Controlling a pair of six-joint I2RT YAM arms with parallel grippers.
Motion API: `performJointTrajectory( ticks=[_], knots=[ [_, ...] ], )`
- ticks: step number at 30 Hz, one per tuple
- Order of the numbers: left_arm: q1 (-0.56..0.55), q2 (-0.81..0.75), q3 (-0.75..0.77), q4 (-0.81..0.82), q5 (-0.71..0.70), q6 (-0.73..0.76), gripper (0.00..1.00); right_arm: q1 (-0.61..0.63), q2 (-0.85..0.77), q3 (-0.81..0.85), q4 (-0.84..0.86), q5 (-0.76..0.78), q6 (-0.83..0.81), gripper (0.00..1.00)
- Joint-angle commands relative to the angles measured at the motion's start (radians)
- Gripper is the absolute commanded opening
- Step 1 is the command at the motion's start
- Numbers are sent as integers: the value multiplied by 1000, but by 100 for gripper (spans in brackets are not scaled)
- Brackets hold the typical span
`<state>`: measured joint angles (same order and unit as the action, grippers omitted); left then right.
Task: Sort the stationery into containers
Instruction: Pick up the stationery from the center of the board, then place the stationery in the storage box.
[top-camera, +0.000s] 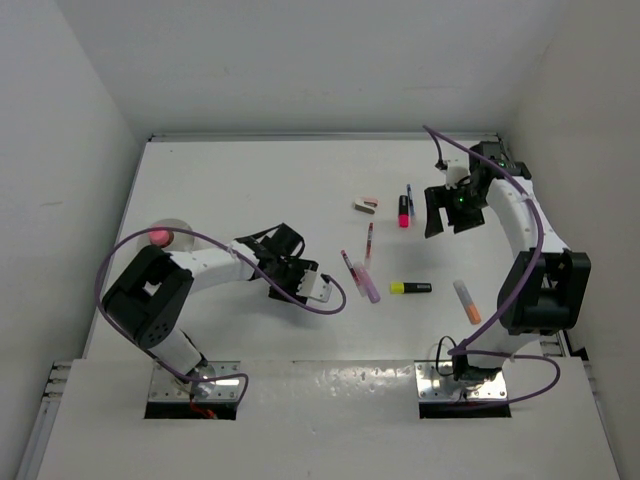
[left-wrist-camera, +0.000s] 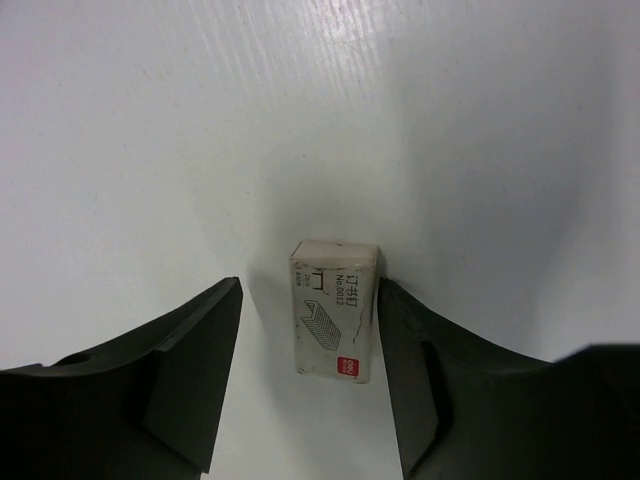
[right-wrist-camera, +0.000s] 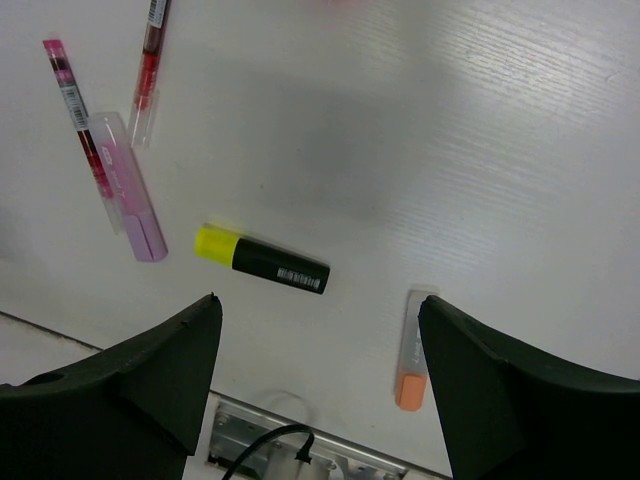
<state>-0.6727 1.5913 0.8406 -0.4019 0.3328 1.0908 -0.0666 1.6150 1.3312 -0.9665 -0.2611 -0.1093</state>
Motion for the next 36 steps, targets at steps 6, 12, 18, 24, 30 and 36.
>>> performJointTrajectory(
  ticks=[6,12,18,24,30,36],
  knots=[
    [4,22,35,-46,72,-18,46,5,3,42,-5,8,-12,78],
    [128,30,191,-64,136,-292,25,25,22,60,-1,-6,-13,78],
    [366,-39,386,-144,152,-563,15,57,71,105,0,-15,-12,78],
    [565,-137,439,-277,155,-575,13,106,127,166,6,-21,-7,79],
    [732,-185,411,-348,184,-577,14,108,180,232,11,-27,8,79],
    [824,-182,423,-382,154,-563,14,116,236,309,-23,-38,-1,79]
  ],
)
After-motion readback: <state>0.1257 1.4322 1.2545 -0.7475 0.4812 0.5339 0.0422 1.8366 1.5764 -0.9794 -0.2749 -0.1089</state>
